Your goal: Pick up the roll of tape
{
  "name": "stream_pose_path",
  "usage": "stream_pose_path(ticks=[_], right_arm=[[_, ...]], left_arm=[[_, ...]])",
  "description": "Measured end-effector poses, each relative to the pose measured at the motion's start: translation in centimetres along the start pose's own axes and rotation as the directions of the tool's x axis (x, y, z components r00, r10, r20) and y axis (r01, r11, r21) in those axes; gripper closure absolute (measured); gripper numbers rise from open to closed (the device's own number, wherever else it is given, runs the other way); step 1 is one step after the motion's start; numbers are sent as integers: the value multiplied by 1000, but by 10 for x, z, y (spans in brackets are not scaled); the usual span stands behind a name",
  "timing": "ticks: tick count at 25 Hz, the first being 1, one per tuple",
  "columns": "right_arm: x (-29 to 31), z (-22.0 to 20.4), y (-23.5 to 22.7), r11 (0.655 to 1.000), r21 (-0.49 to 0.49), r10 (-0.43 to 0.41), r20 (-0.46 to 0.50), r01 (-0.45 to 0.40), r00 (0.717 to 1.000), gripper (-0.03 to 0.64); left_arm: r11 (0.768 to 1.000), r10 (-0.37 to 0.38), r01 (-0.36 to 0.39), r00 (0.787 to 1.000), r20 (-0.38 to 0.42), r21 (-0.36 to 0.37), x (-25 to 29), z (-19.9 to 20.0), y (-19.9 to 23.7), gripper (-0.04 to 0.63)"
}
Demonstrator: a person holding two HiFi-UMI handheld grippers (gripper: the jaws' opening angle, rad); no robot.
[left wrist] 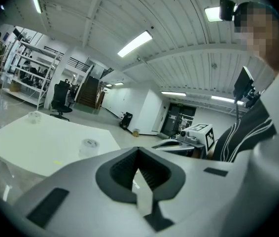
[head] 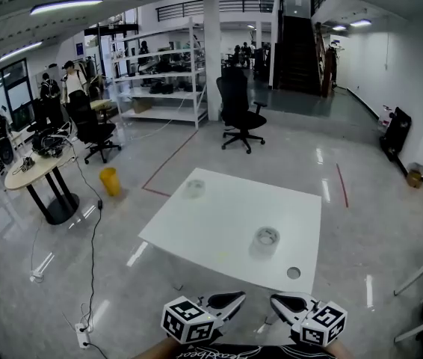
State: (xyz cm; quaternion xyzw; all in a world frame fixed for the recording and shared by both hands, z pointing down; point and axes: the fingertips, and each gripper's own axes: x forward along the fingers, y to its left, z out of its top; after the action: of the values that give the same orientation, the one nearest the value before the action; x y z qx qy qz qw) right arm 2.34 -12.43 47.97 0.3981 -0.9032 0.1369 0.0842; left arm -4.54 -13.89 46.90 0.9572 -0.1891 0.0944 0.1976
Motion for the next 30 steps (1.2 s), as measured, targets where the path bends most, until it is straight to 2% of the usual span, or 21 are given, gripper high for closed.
stream_pose_path(ticks=[5, 10, 15, 19, 26, 30], right_arm=[[14, -16, -19, 1000, -30, -8, -45, 6, 999, 601], [30, -16, -57, 999, -22, -25, -84, 23, 996, 601], [54, -12, -100, 997, -75, -14, -142, 4, 990, 601], [72, -12, -133, 994, -108, 12, -200, -35, 980, 600], [98, -19, -157, 984, -135, 75, -288, -118, 955, 593], [121, -35, -175, 972, -175, 87, -351, -156, 932, 536]], left_arm=[[1000, -15, 14, 999, -36, -28, 22, -8, 18, 592], [997, 25, -29, 998, -61, -72, 45, -4, 46, 592], [995, 33, -40, 996, -82, -93, 76, 5, 76, 592], [993, 46, -52, 997, -63, -109, 102, 17, 99, 592], [983, 87, -97, 994, -72, -155, 115, 17, 123, 592], [977, 117, -129, 990, -78, -171, 116, 15, 132, 592]])
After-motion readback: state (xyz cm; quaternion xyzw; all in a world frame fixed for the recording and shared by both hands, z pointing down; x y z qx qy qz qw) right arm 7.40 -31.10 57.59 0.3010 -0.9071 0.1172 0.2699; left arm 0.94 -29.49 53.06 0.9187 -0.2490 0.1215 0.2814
